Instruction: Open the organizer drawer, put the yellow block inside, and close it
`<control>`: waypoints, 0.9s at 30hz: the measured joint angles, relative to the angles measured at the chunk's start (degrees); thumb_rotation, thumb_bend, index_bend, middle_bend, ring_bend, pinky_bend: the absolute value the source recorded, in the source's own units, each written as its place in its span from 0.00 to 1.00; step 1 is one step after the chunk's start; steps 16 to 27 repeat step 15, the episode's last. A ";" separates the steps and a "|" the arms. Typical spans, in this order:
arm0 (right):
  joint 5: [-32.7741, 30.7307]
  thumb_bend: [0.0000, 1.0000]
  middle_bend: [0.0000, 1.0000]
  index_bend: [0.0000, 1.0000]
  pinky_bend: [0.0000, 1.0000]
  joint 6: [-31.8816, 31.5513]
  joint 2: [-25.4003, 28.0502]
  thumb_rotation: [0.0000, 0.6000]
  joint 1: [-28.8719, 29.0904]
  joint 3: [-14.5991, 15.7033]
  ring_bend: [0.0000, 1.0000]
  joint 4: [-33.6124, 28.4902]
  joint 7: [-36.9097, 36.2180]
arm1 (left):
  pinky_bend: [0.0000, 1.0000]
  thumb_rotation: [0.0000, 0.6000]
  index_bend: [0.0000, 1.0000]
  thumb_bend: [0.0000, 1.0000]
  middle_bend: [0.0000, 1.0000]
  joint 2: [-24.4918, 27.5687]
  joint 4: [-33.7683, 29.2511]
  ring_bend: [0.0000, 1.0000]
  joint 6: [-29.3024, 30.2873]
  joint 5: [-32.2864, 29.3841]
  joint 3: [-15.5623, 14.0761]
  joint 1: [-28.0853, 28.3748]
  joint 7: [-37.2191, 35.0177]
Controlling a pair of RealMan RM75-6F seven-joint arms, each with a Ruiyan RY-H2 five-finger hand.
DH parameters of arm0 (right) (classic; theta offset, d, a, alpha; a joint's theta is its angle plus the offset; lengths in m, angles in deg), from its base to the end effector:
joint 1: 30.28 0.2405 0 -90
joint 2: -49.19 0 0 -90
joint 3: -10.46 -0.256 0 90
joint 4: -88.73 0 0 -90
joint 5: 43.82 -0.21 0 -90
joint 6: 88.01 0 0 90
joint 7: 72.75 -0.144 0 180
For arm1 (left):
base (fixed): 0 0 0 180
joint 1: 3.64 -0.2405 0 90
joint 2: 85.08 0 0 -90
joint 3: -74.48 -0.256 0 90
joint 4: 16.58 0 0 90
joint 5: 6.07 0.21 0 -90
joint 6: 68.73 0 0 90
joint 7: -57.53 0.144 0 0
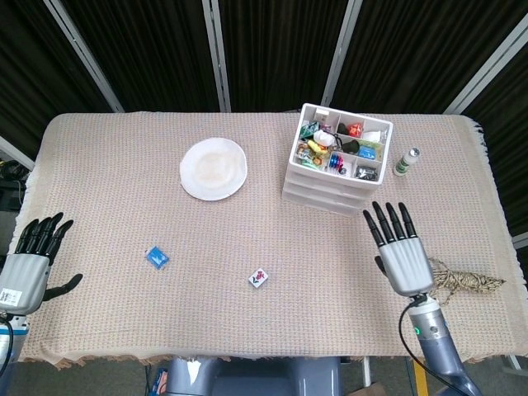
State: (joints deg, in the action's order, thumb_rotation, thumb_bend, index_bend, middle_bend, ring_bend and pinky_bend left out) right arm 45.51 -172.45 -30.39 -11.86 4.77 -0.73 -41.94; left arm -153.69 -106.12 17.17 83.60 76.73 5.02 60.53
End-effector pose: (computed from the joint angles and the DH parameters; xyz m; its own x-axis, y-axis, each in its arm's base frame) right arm -0.2261 -0.2490 0.0823 0.6326 0.2059 0.7466 -0.7121 -0.2245 0.6652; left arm -0.2925 0.1985 0.1351 0.4198 -0.0310 0.9071 0.8978 -0.1323 -0.4200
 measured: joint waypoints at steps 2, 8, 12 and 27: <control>-1.11 0.09 0.00 0.05 0.00 0.20 3.06 1.00 -1.22 0.61 0.00 -3.06 -5.10 | 0.00 1.00 0.07 0.22 0.00 -0.01 0.02 0.00 -0.05 0.08 -0.07 0.01 0.31; -2.03 0.05 0.00 0.03 0.00 -0.13 11.79 1.00 -5.40 3.30 0.00 -8.22 -19.68 | 0.00 1.00 0.07 0.22 0.00 0.14 0.20 0.00 -0.21 0.63 -0.52 0.01 1.85; -1.54 0.04 0.00 0.03 0.00 -0.24 13.08 1.00 -6.91 4.37 0.00 -6.94 -22.56 | 0.00 1.00 0.07 0.22 0.00 0.30 0.27 0.00 -0.76 0.66 -0.77 0.11 2.89; -1.99 0.04 0.00 0.03 0.00 0.36 13.10 1.00 -7.04 4.37 0.00 -6.68 -23.54 | 0.00 1.00 0.07 0.22 0.00 0.39 0.21 0.00 -0.82 0.56 -0.77 0.12 2.88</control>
